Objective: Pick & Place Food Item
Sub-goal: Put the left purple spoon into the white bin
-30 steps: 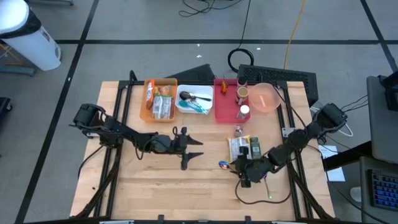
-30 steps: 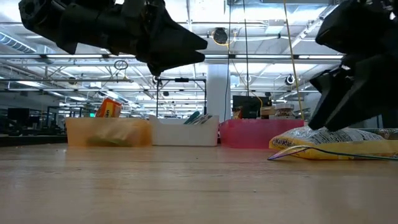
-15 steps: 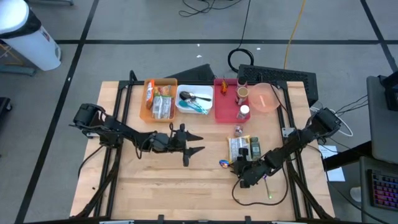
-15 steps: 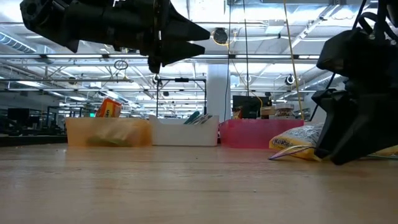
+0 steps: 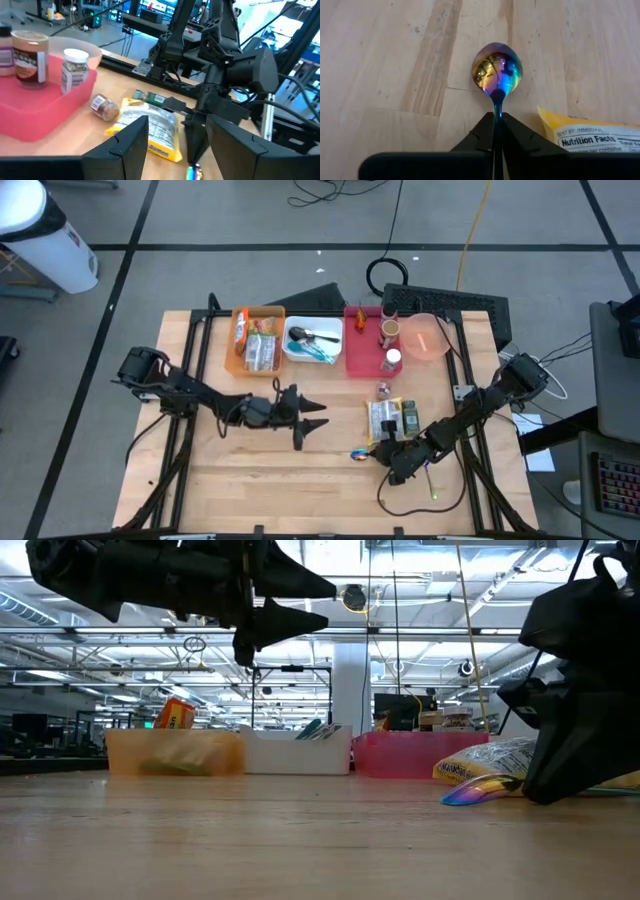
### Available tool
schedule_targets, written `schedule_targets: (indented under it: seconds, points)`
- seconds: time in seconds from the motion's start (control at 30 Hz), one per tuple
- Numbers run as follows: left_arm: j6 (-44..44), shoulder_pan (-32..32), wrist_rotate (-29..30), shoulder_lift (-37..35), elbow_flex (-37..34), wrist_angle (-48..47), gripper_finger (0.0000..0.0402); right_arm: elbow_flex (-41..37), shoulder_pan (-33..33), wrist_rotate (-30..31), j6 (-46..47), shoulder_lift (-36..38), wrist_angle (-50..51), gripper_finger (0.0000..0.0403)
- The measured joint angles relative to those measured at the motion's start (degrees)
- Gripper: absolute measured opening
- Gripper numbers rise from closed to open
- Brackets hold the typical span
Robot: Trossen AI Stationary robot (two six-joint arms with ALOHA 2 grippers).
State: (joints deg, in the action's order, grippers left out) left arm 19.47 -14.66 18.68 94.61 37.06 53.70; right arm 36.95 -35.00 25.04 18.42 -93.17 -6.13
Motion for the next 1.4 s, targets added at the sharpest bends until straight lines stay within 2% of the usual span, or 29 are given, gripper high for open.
schedule_targets:
  seconds: [0.23,0.47,0.63,0.73,0.83,0.97,1.13,1.4]
  points:
    - [3.38,-2.85,0.09,0.0,0.0,-1.34,0.0209,-0.26,0.1,0.5,-7.04,3.33,0.9,0.0006]
    - [9.03,-7.05,6.87,0.52,0.0,-4.32,0.0209,-0.2,0.22,4.73,-15.9,11.58,-0.67,0.0004]
    - [13.02,-9.27,11.69,5.0,0.7,-2.28,0.0209,-0.13,0.16,9.87,-26.1,15.39,-5.09,0.0002]
    - [16.8,-9.35,13.33,9.43,3.62,-2.5,0.0209,-0.13,0.22,12.91,-31.7,15.83,-7.56,0.0002]
    - [18.33,-8.76,12.47,14.27,8.44,-2.48,0.0209,-0.13,0.93,13.83,-35.92,15.5,-9.98,0.0001]
    - [14.87,-7.7,8.84,18.45,15.76,-2.6,0.0209,-0.08,2.62,13.78,-38.66,15.24,-11.19,0.0001]
    - [7.82,-7.66,3.87,19.12,21.11,-2.63,0.0209,-0.07,3.89,13.56,-40.88,15.28,-12.65,0.0001]
    - [5.85,-8.25,6.44,19.12,22.16,-2.63,0.0209,-0.07,3.93,12.57,-45.06,15.28,-16.34,0.0]
